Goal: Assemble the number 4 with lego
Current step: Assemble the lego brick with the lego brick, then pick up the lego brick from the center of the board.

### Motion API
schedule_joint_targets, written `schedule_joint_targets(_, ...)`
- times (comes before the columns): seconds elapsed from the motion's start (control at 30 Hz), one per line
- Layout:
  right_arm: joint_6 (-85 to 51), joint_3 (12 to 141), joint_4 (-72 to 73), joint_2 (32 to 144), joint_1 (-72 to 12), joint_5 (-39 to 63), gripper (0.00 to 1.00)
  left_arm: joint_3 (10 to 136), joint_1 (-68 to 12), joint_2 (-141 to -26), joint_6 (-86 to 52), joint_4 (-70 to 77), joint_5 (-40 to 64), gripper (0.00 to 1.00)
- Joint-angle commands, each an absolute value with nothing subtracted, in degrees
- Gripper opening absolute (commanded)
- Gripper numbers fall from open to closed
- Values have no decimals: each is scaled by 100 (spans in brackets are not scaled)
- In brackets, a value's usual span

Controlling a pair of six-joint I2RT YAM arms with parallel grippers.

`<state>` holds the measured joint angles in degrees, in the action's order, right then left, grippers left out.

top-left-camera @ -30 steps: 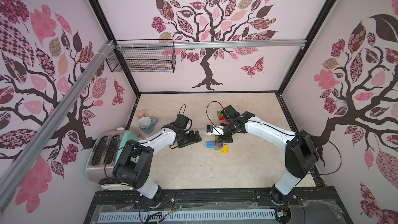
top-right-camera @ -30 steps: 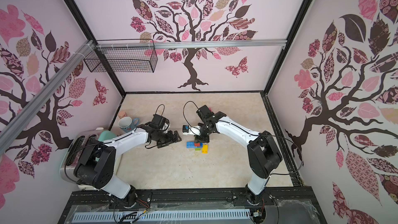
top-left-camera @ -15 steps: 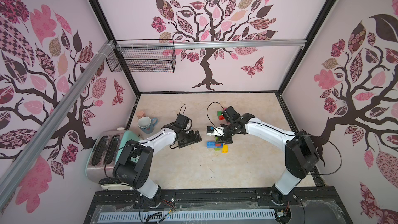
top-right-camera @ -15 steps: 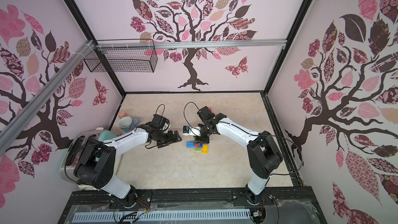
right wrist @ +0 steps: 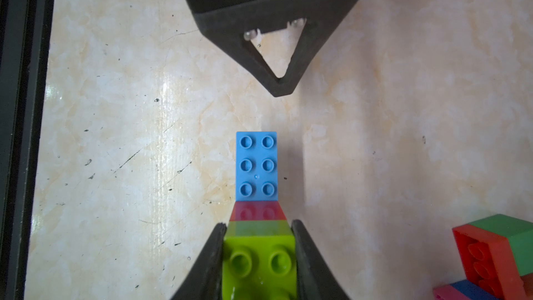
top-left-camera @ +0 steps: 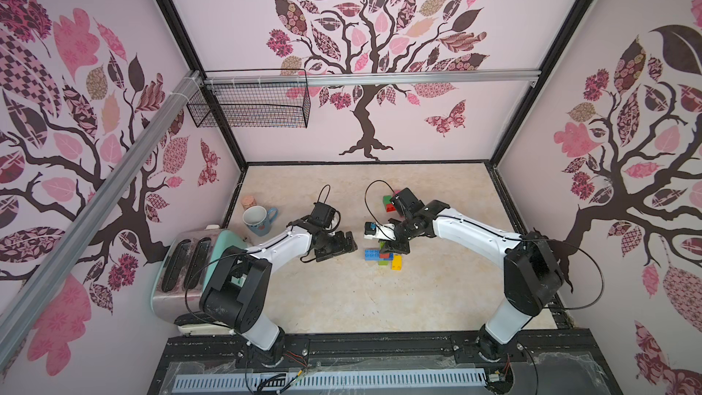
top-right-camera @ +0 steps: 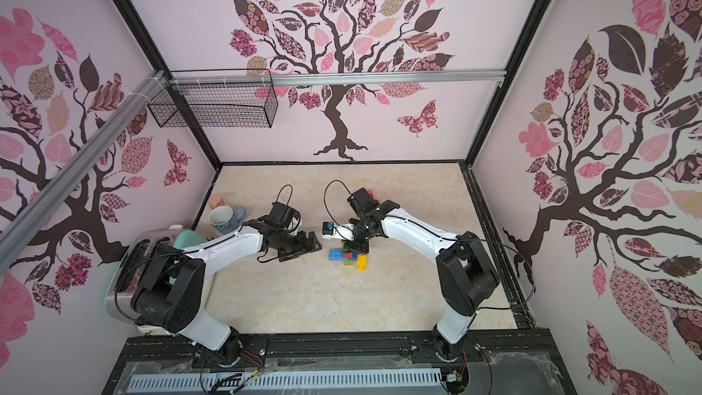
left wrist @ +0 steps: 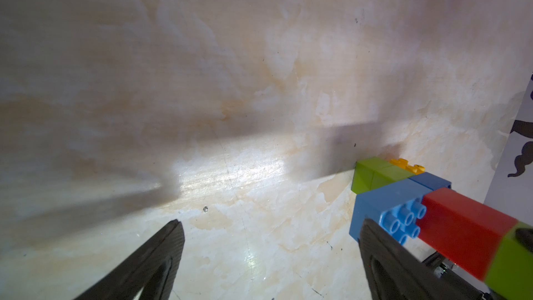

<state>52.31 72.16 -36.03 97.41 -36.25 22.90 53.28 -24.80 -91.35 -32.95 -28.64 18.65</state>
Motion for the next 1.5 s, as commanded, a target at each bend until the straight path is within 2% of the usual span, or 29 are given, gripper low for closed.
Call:
schedule_joint_targets(0.0, 5190, 6993, -4089, 9932, -3617, 1925, 14, 5502, -2505, -9269, -3228, -2887, 1853, 98)
schedule_joint_targets(0.1, 5109, 7055, -3795, 9756, -3618, 2060, 32, 5525, -2503, -9308, -3272, -2830, 1904, 98)
schedule_joint_targets(0.2, 5004, 7145, -3551, 9599, -3619, 2210, 54, 5560, -2503, -9299, -3278, -2812, 1908, 98)
schedule_joint_targets(0.43, 3974, 6652, -2233, 8565, -3620, 2218, 82, 5607, -2501, -9217, -3218, -2909, 1812, 98)
schedule_joint_targets(0.47, 3649, 6408, -1885, 8287, -3617, 2023, 98, 5607, -2504, -9196, -3217, -2932, 1774, 98)
schedule_joint_targets(0.63, 1436, 5048, -165, 6877, -3617, 394, 99, 5568, -2497, -9043, -3246, -2945, 1542, 98)
schedule_joint_targets(0.7, 348, 4559, 31, 6321, -3616, -522, 99, 5523, -2496, -8936, -3268, -2934, 1402, 98)
schedule_joint_targets(0.77, -479, 4180, -115, 5912, -3619, -897, 99, 5469, -2502, -8785, -3312, -2900, 1237, 98)
schedule_joint_targets(0.9, -1892, 3436, -534, 5470, -3620, -729, 99, 5349, -2504, -8472, -3388, -2837, 961, 98)
schedule_joint_targets(1.03, -2689, 3045, -794, 5773, -3618, -45, 99, 5240, -2505, -8237, -3436, -2797, 793, 98)
schedule_joint_targets(1.1, -2774, 2990, -818, 6101, -3627, 382, 99, 5202, -2500, -8176, -3454, -2804, 742, 98)
schedule_joint_targets(1.23, -2669, 3131, -764, 6809, -3624, 566, 99, 5108, -2505, -8121, -3506, -2795, 700, 98)
schedule_joint_targets(1.47, -2319, 3655, -826, 7989, -3698, 1142, 86, 5078, -2503, -8113, -3554, -2799, 679, 98)
